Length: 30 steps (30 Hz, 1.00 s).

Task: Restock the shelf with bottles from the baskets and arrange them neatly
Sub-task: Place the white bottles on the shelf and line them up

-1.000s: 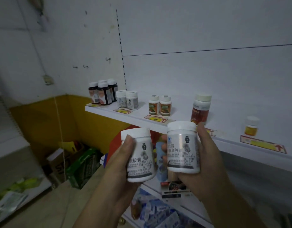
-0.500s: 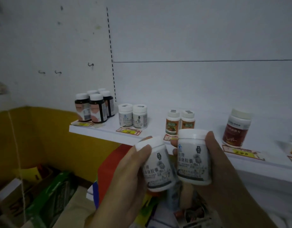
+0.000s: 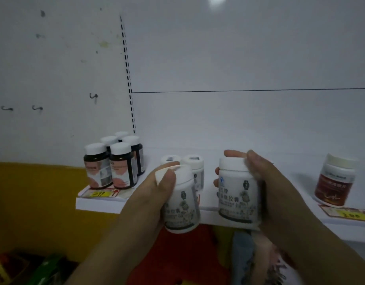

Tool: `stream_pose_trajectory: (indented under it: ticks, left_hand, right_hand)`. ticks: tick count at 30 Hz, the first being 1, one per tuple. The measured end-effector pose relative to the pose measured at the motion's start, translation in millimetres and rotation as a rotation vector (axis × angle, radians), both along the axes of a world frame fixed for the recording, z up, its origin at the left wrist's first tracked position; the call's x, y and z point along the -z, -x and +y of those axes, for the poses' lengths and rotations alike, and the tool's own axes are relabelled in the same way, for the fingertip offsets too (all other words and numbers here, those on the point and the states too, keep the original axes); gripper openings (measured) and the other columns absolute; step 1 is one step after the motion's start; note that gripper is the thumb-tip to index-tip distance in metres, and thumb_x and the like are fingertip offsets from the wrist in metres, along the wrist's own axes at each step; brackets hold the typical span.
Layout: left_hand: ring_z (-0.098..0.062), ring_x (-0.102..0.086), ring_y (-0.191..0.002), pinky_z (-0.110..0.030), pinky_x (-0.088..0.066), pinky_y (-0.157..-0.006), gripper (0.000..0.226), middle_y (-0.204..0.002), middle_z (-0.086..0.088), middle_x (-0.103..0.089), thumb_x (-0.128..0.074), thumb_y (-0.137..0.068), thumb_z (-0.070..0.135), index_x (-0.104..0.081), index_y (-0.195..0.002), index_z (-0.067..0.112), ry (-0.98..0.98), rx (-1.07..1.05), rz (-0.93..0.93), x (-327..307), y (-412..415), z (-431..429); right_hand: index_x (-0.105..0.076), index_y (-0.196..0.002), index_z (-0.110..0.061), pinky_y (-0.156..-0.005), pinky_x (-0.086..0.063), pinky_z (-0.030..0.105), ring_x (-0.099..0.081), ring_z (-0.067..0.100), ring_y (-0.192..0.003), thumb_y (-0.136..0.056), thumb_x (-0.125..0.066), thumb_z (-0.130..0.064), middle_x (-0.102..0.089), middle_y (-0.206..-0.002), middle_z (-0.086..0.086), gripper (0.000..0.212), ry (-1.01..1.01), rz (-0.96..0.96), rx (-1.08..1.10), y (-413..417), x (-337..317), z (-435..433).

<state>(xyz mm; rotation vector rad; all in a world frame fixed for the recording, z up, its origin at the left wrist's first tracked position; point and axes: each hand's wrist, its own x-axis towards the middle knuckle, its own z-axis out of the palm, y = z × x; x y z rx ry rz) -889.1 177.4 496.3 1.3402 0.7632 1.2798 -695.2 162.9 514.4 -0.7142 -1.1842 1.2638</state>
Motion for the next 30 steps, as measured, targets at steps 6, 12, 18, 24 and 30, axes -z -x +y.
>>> stream_pose_trajectory:
  ticks: [6,12,18,24,30]
  left_hand:
    - [-0.014,-0.069,-0.098,-0.033,-0.056,-0.079,0.054,-0.102,0.008,-0.074,-0.063,-0.056,0.053,-0.065,-0.107,0.035,-0.141,-0.203,0.059,-32.1,32.2,54.1]
    - [-0.012,-0.062,-0.106,-0.037,-0.049,-0.093,0.057,-0.110,0.010,-0.068,-0.063,-0.060,0.051,-0.063,-0.114,0.031,-0.251,-0.411,0.231,-90.2,43.1,122.5]
    - [-0.012,-0.067,-0.093,-0.025,-0.057,-0.069,0.044,-0.110,-0.002,-0.068,-0.072,-0.069,0.039,-0.065,-0.109,0.021,-0.093,-0.264,0.528,-96.0,36.9,186.4]
    - [-0.012,-0.064,-0.090,-0.029,-0.059,-0.066,0.031,-0.098,0.000,-0.068,-0.080,-0.068,0.028,-0.066,-0.095,0.019,0.012,-0.146,0.860,-79.5,30.3,223.8]
    - [-0.021,-0.067,-0.085,-0.026,-0.059,-0.061,0.032,-0.091,-0.008,-0.069,-0.080,-0.070,0.022,-0.065,-0.095,0.008,0.137,0.051,1.027,-63.9,18.2,231.9]
  right_hand:
    - [-0.071,-0.078,-0.027,-0.054,-0.057,0.025,-0.072,0.014,-0.070,-0.049,-0.059,-0.064,-0.075,-0.076,0.000,0.048,-0.170,-0.255,0.094,0.5,-33.3,60.4]
    - [-0.067,-0.092,-0.030,-0.048,-0.044,0.004,-0.064,-0.009,-0.071,-0.056,-0.066,-0.060,-0.071,-0.081,-0.017,0.048,-0.325,-0.553,0.219,4.1,-76.1,141.7]
    - [-0.059,-0.109,-0.021,-0.074,-0.052,0.029,-0.061,0.016,-0.094,-0.073,-0.074,-0.035,-0.063,-0.109,0.001,0.040,-0.158,-0.853,0.158,11.8,-73.4,206.5]
    - [-0.056,-0.105,-0.027,-0.066,-0.056,0.024,-0.063,0.017,-0.091,-0.072,-0.078,-0.023,-0.062,-0.106,0.001,0.040,0.058,-0.951,0.016,19.1,-52.1,221.9]
    - [-0.058,-0.105,-0.025,-0.067,-0.056,0.023,-0.064,0.019,-0.092,-0.070,-0.079,-0.015,-0.060,-0.108,0.003,0.042,0.158,-0.992,0.001,26.9,-40.0,215.2]
